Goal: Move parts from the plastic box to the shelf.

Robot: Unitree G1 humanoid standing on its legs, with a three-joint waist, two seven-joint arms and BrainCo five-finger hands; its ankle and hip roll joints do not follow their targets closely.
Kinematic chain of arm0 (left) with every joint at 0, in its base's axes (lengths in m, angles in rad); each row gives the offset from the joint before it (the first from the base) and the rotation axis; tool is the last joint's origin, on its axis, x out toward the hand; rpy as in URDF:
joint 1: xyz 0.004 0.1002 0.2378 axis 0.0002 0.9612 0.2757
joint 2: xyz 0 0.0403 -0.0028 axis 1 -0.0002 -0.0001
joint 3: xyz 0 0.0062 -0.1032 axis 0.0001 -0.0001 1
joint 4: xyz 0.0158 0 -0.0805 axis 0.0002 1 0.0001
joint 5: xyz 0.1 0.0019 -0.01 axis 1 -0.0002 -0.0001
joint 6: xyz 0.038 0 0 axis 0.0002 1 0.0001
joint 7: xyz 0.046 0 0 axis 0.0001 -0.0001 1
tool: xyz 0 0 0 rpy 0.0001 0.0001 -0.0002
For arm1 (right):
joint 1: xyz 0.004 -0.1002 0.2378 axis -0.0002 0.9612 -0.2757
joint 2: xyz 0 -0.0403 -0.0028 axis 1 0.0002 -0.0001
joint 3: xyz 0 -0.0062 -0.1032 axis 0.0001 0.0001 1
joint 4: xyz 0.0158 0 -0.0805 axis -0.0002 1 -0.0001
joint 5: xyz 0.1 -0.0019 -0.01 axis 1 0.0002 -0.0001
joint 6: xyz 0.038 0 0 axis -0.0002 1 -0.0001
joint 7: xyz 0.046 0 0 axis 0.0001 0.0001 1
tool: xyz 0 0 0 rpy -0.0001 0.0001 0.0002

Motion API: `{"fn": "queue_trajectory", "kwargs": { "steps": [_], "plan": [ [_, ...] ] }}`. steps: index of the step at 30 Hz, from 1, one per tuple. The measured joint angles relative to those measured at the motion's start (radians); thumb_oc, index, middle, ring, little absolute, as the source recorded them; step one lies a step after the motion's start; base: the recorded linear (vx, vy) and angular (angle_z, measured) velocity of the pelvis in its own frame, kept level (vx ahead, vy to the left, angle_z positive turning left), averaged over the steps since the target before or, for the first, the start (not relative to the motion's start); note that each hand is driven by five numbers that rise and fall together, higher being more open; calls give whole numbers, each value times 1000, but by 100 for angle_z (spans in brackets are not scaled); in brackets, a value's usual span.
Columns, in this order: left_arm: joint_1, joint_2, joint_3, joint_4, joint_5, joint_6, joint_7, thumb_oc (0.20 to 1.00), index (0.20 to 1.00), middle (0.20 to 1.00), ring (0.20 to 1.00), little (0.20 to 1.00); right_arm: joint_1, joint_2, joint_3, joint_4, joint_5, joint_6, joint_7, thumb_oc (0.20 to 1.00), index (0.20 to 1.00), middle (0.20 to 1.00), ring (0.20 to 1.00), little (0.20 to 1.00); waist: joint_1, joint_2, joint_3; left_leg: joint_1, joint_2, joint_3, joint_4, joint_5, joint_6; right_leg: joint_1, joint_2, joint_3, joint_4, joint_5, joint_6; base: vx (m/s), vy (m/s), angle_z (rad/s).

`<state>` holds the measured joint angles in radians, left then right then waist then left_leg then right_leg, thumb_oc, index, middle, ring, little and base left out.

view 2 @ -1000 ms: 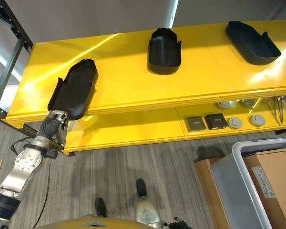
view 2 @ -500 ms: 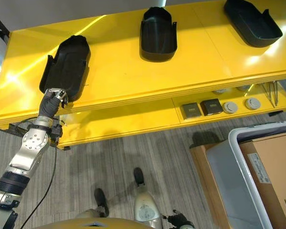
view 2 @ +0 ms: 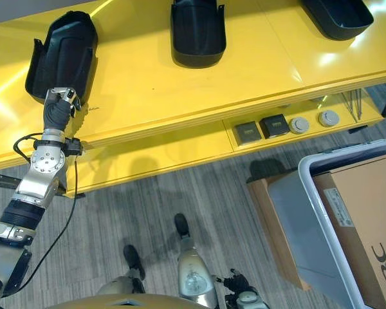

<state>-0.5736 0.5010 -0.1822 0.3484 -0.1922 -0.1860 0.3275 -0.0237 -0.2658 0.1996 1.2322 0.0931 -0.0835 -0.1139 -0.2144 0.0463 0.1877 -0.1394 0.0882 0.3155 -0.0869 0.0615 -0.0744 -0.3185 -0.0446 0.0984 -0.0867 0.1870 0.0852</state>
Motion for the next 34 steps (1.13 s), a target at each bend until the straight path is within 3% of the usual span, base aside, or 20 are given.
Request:
{"fn": "queue_trajectory", "kwargs": {
  "steps": [8,14,16,17,18,19,20,22,26,29,32,34],
  "plan": [
    [-38,92,-17,66,1,5,19,200,200,200,200,200,1,1,5,0,18,-1,-2,1000,1000,1000,1000,1000,-16,-4,3,0,2,27,0,-3,-4,-14,7,26,-3,-2,5,-2,-8,-9],
    [-40,87,-21,60,1,4,29,200,200,200,200,200,0,2,15,-3,20,-1,-3,1000,1000,1000,1000,1000,-15,-5,2,1,6,29,0,-5,-6,-13,11,26,3,9,-6,15,-1,-1],
    [4,66,-2,-12,18,18,44,570,570,570,570,570,-1,3,14,-4,22,0,-3,1000,1000,1000,1000,1000,-10,-7,4,19,9,26,0,-6,-7,7,12,22,4,7,-5,73,-4,3],
    [82,22,2,-79,60,15,46,956,956,956,956,956,0,3,14,-4,26,-1,-4,1000,1000,1000,1000,1000,-6,-12,6,58,12,20,0,-7,-8,49,14,17,4,0,-2,102,-2,5],
    [109,10,5,-90,78,15,47,1000,1000,1000,1000,1000,-2,5,13,-8,26,-1,-4,1000,1000,1000,1000,1000,-6,-14,5,71,14,15,-1,-13,-9,66,13,9,4,-7,-4,109,7,14],
    [157,-13,21,-121,96,15,51,1000,1000,1000,1000,1000,-3,7,12,-8,26,-1,-5,1000,1000,1000,1000,1000,-9,-14,5,88,17,9,-1,-19,-13,86,14,-1,4,-12,-8,127,15,23],
    [325,-53,70,-238,141,8,65,1000,1000,1000,1000,1000,-10,18,-8,-11,28,0,-6,1000,1000,1000,1000,1000,-3,-20,6,147,23,-4,-1,-28,-16,150,17,-14,3,-27,-10,117,28,32],
    [441,-53,71,-294,182,1,73,1000,1000,1000,1000,1000,4,25,-19,-9,29,-1,-8,1000,1000,1000,1000,1000,32,-21,-7,200,27,-24,-1,-40,-19,217,17,-35,3,-52,-12,84,17,33],
    [621,-88,73,-297,196,-23,81,1000,1000,1000,1000,1000,28,28,-28,7,28,0,-9,1000,1000,1000,1000,1000,109,-29,-109,233,23,-73,0,-50,-14,275,6,-76,3,-69,-10,23,17,37],
    [717,-89,52,-147,196,-14,65,1000,1000,1000,1000,1000,28,47,-47,25,28,0,-30,1000,1000,1000,1000,1000,160,-55,-174,252,13,-124,0,-52,-9,321,-9,-119,-3,-87,-4,9,24,44],
    [745,-86,39,-58,204,7,49,1000,1000,1000,1000,1000,27,58,-48,28,28,0,-40,1000,1000,1000,1000,1000,180,-64,-187,256,3,-138,0,-52,-3,334,-20,-136,-3,-94,-1,-25,35,29],
    [717,-108,-15,170,239,31,26,1000,1000,1000,1000,1000,30,66,-36,42,28,1,-41,1000,1000,1000,1000,1000,185,-64,-204,253,-6,-157,-1,-55,12,345,-32,-151,-3,-97,4,-24,48,22]
  ]
}}
